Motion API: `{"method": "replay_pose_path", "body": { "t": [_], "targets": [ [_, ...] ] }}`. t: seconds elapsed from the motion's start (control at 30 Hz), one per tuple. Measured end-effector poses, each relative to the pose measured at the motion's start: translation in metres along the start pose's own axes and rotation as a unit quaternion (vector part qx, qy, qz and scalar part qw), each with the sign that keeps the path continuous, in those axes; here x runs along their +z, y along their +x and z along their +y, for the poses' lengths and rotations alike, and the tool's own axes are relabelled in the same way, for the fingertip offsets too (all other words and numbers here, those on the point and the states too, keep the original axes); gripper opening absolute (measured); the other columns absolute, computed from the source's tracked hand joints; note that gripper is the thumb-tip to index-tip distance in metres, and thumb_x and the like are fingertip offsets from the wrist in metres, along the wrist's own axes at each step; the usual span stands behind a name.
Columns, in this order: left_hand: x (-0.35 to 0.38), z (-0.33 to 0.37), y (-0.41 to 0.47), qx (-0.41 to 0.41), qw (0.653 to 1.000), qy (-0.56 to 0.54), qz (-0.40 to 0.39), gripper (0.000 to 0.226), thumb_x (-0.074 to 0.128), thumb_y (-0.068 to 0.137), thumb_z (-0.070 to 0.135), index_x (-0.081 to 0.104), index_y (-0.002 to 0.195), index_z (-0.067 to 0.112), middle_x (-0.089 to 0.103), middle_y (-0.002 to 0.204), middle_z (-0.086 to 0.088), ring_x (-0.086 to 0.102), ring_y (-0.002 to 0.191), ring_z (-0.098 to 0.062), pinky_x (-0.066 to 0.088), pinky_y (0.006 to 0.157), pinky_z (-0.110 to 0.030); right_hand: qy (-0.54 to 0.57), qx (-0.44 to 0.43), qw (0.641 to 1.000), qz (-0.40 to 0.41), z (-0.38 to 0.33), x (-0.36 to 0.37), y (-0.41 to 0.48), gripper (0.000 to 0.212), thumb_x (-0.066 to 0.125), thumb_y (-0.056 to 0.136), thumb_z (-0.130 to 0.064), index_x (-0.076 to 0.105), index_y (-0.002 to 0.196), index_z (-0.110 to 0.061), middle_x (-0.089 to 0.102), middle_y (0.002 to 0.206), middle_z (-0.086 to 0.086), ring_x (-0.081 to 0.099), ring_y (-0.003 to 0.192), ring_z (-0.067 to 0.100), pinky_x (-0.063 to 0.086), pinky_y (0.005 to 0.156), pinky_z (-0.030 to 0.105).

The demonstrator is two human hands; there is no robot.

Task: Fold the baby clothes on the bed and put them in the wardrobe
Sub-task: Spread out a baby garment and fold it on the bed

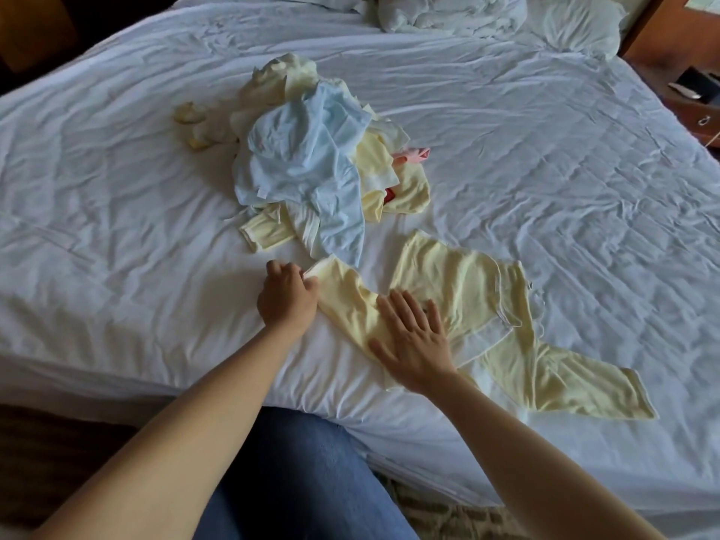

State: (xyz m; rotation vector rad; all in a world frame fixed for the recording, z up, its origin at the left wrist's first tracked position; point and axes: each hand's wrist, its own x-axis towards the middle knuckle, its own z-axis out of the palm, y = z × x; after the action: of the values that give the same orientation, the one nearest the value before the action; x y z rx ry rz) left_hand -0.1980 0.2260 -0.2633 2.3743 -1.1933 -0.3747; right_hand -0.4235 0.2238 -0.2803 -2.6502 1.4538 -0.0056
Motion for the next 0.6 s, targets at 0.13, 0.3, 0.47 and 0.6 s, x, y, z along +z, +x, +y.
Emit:
{"method": "replay_pose_path", "body": {
  "t": [0.13,0.3,0.47,0.6],
  "targets": [
    [-0.006,-0.007,0.002,0.001,0.998,-0.061,0.025,0.025,0.043,0.099,0.02,0.049,0.11,-0.001,0.054,0.117,-0.024,0.056,0.103,-0.043,0.042,0.08,-0.044,-0.001,0.001,1.0,-0.006,0.0,-0.001,0.0,0.077,0.011,0.09,-0.073,-0.005,0.155,-0.033,-0.005,0.163,-0.006,-0.015,0.148,0.01,-0.012,0.119,0.046],
    [-0.018,-0.008,-0.003,-0.016,0.993,-0.114,0.007,0.02,0.042,0.099,0.018,0.046,0.108,0.001,0.061,0.109,-0.022,0.057,0.1,-0.043,0.035,0.072,-0.038,0.0,0.001,0.999,-0.044,0.0,-0.004,0.002,0.083,0.009,0.086,-0.077,-0.015,0.152,-0.034,-0.018,0.161,-0.007,-0.025,0.145,0.011,-0.015,0.118,0.047],
    [-0.03,0.01,-0.01,-0.098,0.949,-0.3,-0.021,0.016,0.043,0.096,0.02,0.046,0.099,0.005,0.057,0.101,-0.015,0.057,0.099,-0.034,0.043,0.077,-0.036,0.007,0.02,0.991,-0.134,-0.002,-0.014,0.013,0.086,0.022,0.087,-0.078,-0.016,0.152,-0.036,-0.028,0.158,-0.006,-0.031,0.142,0.013,-0.021,0.115,0.048],
    [-0.039,0.023,-0.019,-0.101,0.901,-0.415,-0.078,0.052,0.041,0.078,0.042,0.053,0.109,0.003,0.062,0.105,-0.016,0.062,0.097,-0.032,0.056,0.083,-0.053,0.026,0.01,0.986,-0.161,0.0,-0.022,0.016,0.084,0.029,0.09,-0.073,-0.014,0.152,-0.036,-0.027,0.159,-0.005,-0.029,0.143,0.013,-0.02,0.116,0.047]
  ]
}}
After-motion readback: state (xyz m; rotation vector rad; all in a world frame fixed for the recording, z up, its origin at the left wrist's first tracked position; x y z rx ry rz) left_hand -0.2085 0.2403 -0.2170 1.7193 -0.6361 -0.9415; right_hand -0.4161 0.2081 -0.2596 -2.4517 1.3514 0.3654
